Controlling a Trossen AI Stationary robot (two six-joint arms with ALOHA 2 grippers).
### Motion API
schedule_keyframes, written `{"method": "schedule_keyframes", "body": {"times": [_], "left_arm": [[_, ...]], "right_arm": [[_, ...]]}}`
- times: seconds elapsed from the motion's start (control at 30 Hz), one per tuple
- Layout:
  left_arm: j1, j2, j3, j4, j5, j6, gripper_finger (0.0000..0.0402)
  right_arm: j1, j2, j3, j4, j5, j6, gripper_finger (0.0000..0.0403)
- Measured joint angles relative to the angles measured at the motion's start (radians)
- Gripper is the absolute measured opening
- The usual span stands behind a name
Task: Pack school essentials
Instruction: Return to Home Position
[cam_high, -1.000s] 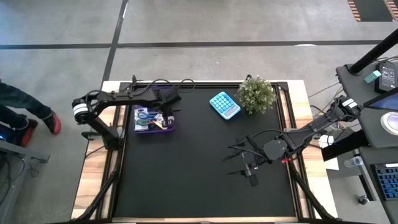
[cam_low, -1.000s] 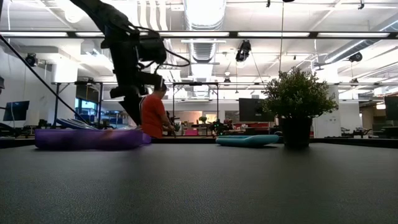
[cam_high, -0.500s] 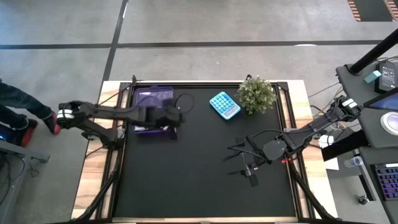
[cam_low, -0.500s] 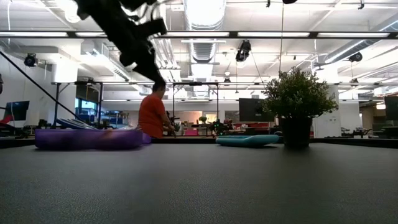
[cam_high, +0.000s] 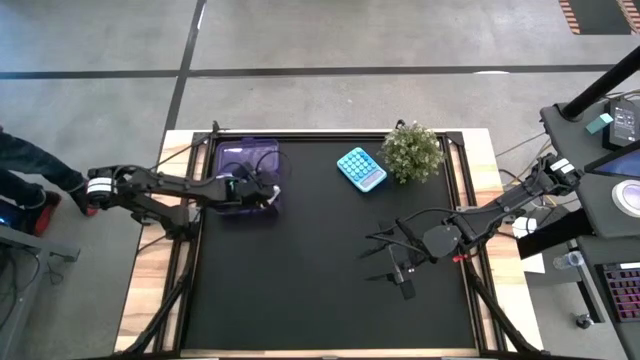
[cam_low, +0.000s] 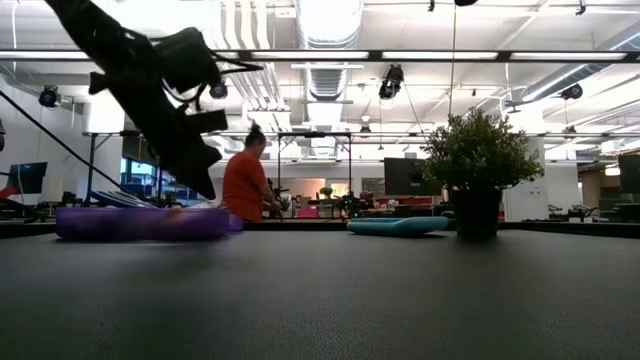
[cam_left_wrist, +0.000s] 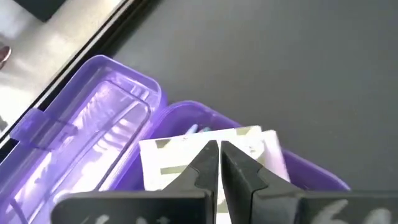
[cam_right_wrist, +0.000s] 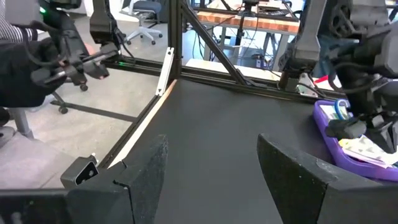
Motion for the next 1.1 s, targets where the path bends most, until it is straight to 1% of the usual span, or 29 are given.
{"method": "schedule_keyframes", "body": {"times": [0.1, 0.17, 0.23, 0.3, 0.37, 0.53, 0.67, 0.73, 0.83, 0.9, 0.97, 1.03, 1.1], "left_arm": [[0.003, -0.002, -0.018, 0.043, -0.002, 0.01, 0.0], [-0.016, -0.016, -0.017, 0.061, -0.005, 0.036, 0.0], [-0.054, -0.04, -0.013, 0.101, -0.026, 0.061, 0.0], [-0.115, -0.068, -0.013, 0.154, -0.064, 0.096, 0.0], [-0.192, -0.098, -0.015, 0.191, -0.119, 0.136, 0.0], [-0.391, -0.165, -0.015, 0.225, -0.23, 0.162, 0.0], [-0.503, -0.2, -0.016, 0.198, -0.342, 0.099, 0.0], [-0.53, -0.216, -0.016, 0.161, -0.378, 0.036, 0.0], [-0.541, -0.232, -0.016, 0.094, -0.39, -0.096, 0.0], [-0.559, -0.235, -0.017, 0.083, -0.393, -0.128, 0.0], [-0.597, -0.235, -0.017, 0.098, -0.393, -0.066, 0.0], [-0.644, -0.232, -0.017, 0.136, -0.393, 0.038, 0.0], [-0.694, -0.233, -0.017, 0.175, -0.393, 0.111, 0.0]], "right_arm": [[0.0, 0.0, 0.0, -0.002, 0.0, -0.012, 0.0238], [0.0, 0.0, 0.0, -0.011, 0.006, -0.04, 0.0238], [0.002, 0.0, -0.006, -0.014, 0.066, -0.072, 0.0237], [0.001, 0.0, -0.023, -0.013, 0.135, -0.095, 0.0237], [0.001, 0.0, -0.049, -0.011, 0.181, -0.128, 0.0237], [-0.001, -0.009, -0.122, 0.102, 0.232, -0.208, 0.0234], [-0.004, -0.034, -0.163, 0.18, 0.245, -0.241, 0.0229], [-0.003, -0.056, -0.168, 0.183, 0.245, -0.237, 0.0229], [-0.001, -0.095, -0.188, 0.183, 0.245, -0.24, 0.0228], [0.001, -0.123, -0.213, 0.191, 0.245, -0.252, 0.0228], [0.001, -0.153, -0.256, 0.224, 0.254, -0.262, 0.0228], [0.001, -0.183, -0.313, 0.294, 0.26, -0.288, 0.0228], [-0.004, -0.211, -0.372, 0.364, 0.261, -0.311, 0.0228]]}}
